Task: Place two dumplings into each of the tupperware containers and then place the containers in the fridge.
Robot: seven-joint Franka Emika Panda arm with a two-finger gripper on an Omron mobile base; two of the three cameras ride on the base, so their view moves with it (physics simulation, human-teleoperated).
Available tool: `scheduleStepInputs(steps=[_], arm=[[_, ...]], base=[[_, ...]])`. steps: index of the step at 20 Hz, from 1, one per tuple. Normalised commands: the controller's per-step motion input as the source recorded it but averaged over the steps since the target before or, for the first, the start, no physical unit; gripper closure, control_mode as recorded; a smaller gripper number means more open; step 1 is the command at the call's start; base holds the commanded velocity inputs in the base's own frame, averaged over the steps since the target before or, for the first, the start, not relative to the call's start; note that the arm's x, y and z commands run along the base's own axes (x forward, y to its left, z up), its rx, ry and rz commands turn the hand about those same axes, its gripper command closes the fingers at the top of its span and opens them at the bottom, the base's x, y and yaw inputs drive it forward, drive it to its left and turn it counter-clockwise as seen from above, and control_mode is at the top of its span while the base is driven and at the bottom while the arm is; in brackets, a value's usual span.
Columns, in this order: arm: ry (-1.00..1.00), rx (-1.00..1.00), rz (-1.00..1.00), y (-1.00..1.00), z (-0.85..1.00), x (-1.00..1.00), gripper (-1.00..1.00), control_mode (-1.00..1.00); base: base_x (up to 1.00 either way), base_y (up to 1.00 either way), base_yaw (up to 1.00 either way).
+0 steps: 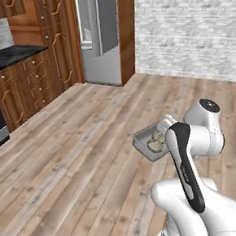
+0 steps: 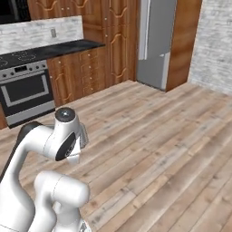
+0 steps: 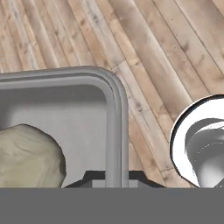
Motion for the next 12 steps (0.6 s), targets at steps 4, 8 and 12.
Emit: scheduleStepInputs(steps=[4, 8, 12], arm=[[0.00, 0.00, 0.00, 0.00, 0.00, 0.00, 1.00, 1.00], [0.00, 0.00, 0.00, 0.00, 0.00, 0.00, 1.00, 1.00], [0.00, 0.00, 0.00, 0.00, 0.00, 0.00, 1.00, 1.00]], base=[[1.00, 0.50, -0.03], [1.00, 0.35, -0.04], [1.00, 0.19, -0.04]])
